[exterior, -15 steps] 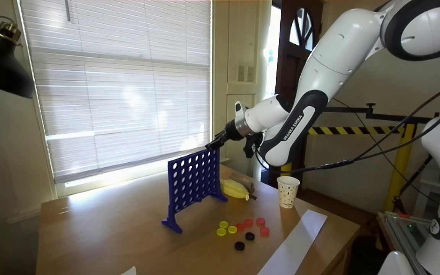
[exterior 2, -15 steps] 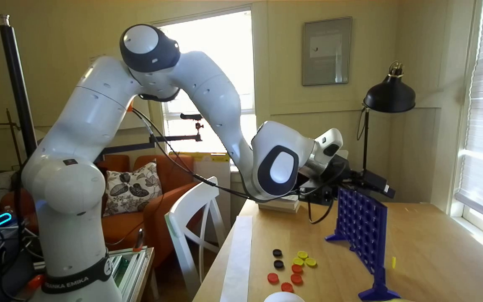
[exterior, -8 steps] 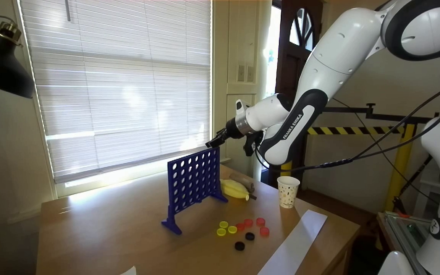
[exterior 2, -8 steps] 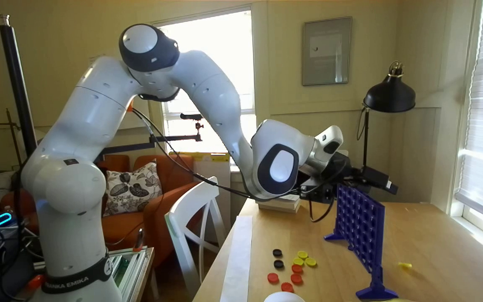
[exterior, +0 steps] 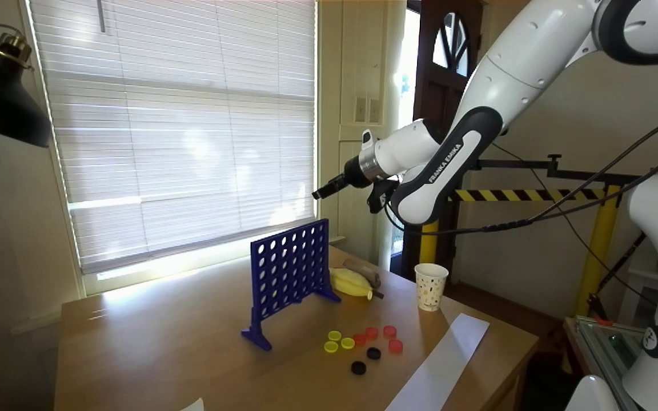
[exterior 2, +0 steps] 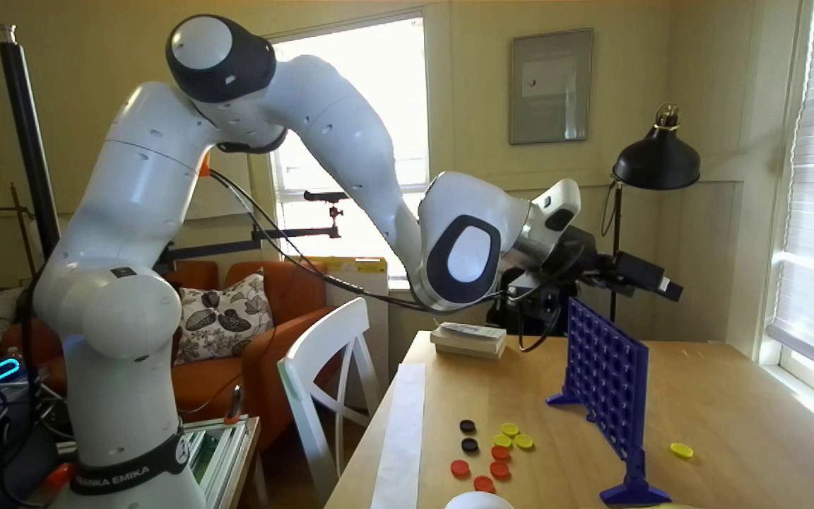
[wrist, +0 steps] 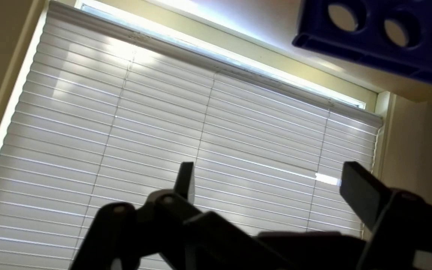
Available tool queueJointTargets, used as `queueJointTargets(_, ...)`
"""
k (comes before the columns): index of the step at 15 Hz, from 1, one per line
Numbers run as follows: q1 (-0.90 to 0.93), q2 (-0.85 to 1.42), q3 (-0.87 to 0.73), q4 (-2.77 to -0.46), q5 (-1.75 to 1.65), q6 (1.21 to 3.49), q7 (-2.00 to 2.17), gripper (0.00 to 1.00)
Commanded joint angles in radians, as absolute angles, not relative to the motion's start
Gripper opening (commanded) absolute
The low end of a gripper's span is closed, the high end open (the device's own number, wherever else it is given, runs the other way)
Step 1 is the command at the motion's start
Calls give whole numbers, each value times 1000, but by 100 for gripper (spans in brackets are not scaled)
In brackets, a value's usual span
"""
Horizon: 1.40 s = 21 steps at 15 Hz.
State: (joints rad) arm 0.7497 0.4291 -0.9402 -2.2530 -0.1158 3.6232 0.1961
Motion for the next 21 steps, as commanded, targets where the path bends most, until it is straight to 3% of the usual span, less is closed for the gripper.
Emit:
queueJointTargets(1,745,207,-904,-2327,-230,3463,206,100)
queueJointTargets(10,760,-75,-814,-2356,-228,2941,145,100)
queueJointTargets(11,578,-90,-622,-2359,-194,2906,107,100)
queueJointTargets(12,547,-98,-580,-2364,-158,2876,80,100)
queueJointTargets(13,682,-97,-700,-2370,-106,2855,38,100)
queueJointTargets(21,706,62,-679,-2348,320,2794,-365,100)
